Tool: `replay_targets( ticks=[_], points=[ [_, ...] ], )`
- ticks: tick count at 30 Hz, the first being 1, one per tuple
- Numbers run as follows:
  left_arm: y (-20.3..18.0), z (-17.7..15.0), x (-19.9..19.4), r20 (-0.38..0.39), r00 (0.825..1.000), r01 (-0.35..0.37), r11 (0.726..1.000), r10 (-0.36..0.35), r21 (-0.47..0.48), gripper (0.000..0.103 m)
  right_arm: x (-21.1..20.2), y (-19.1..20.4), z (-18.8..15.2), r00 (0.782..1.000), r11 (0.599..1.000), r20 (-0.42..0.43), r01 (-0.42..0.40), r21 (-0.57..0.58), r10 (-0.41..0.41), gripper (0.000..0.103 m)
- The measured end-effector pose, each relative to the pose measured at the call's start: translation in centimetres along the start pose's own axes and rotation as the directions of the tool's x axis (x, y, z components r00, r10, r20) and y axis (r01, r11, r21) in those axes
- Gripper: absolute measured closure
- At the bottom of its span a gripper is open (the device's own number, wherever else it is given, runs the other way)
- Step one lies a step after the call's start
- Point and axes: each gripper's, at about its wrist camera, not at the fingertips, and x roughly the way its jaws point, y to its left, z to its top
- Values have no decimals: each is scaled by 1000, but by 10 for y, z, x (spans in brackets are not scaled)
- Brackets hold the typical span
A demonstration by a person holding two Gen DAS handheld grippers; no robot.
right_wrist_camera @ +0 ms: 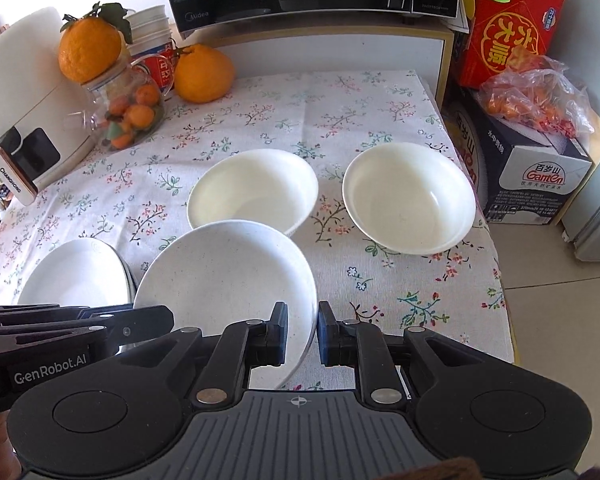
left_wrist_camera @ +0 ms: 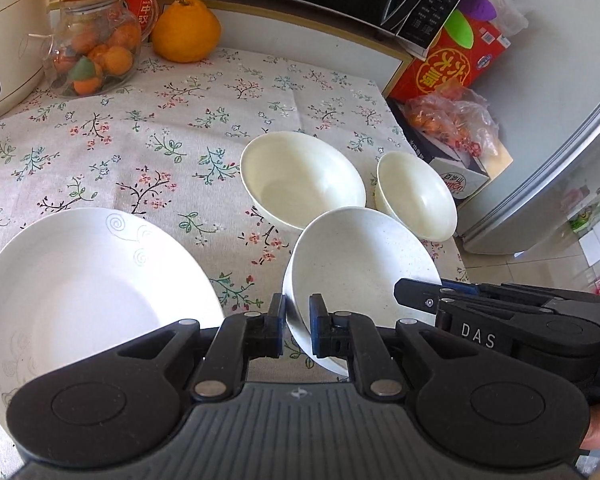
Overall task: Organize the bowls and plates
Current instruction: 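Carry the second white plate with both grippers and lower it beside the plate stack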
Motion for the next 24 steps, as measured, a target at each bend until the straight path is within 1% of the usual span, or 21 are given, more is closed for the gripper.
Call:
replay_targets(
  ticks=[2,6,9,13,18,21,23,24],
  points=[
    [-3,-2,3,-6,1000,-18,1000,18,24,93,3,-4,-2,1000,1000,-20,-9,15,9,86],
    [-7,-7,16,-49,997,-48,997,51,56,92,11,-4,-7,998,1000,-56,9,1,-9,86],
    [-8,-10,24,-70,995,-71,995,75,67,92,19,-5,-10,996,1000,-86,8,13,-6,85],
    [-7,-7,24,-59,995,-74,995,78,73,92,21,-9,-10,995,999,-96,-5,38,8,85],
    [-8,-8,24,-64,995,-70,995,74,73,92,20,-10,-10,995,999,-94,-15,38,19,85],
    [-7,-6,27,-77,995,-55,997,59,48,89,17,-13,-7,996,998,-82,-24,59,28,85],
    [-6,-3,26,-79,996,-43,999,46,31,86,17,-12,-6,997,998,-74,-27,57,31,85],
    [-6,-2,24,-71,996,-42,998,45,35,83,17,-12,-6,997,998,-74,-29,56,33,84]
  ],
)
